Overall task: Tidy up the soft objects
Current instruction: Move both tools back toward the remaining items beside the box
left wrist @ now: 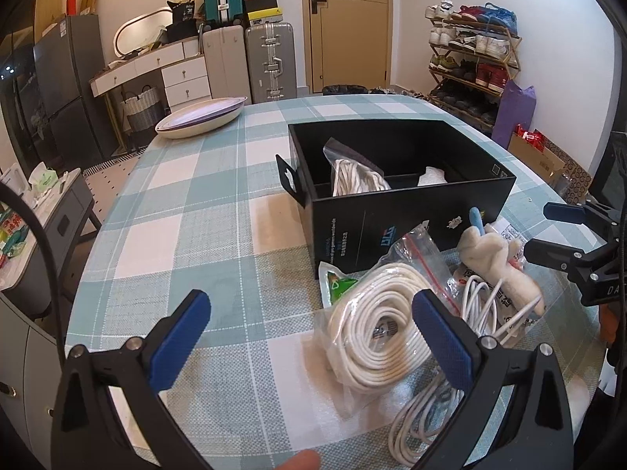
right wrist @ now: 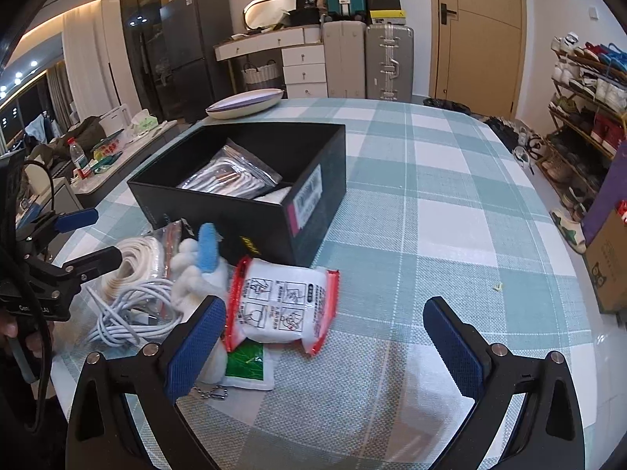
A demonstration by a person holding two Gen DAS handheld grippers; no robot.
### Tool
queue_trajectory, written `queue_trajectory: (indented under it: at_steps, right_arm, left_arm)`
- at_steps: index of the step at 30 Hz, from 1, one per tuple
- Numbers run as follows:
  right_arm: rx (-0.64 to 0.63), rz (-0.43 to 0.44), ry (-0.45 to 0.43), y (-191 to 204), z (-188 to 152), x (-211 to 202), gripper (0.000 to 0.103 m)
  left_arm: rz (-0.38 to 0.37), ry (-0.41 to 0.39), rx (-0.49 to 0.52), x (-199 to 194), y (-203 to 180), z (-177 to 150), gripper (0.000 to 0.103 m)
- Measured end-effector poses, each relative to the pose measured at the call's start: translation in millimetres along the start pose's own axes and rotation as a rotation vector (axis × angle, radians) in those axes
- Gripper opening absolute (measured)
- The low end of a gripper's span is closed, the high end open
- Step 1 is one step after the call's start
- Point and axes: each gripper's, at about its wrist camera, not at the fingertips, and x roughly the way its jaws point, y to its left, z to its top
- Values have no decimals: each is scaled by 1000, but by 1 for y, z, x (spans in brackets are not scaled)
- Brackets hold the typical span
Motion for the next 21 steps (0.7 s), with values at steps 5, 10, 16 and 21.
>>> queue_trajectory:
  at_steps: [5,10,16,21]
  right_arm:
    - [-2,4,20,-1,-3,5,102]
    - [-8,8,33,-1,-4,10,102]
    - [-2,14,48,-2,-6,13,102]
    - [10,31,58,-1,-6,18,102]
  left_arm:
    - [-15,12,9,3,-4,-2,103]
    - [-33,31,20,5,-8,-4,103]
    - [-33,47,33,8,-11,-5,103]
    - [-34,49,33,8,-11,-5,103]
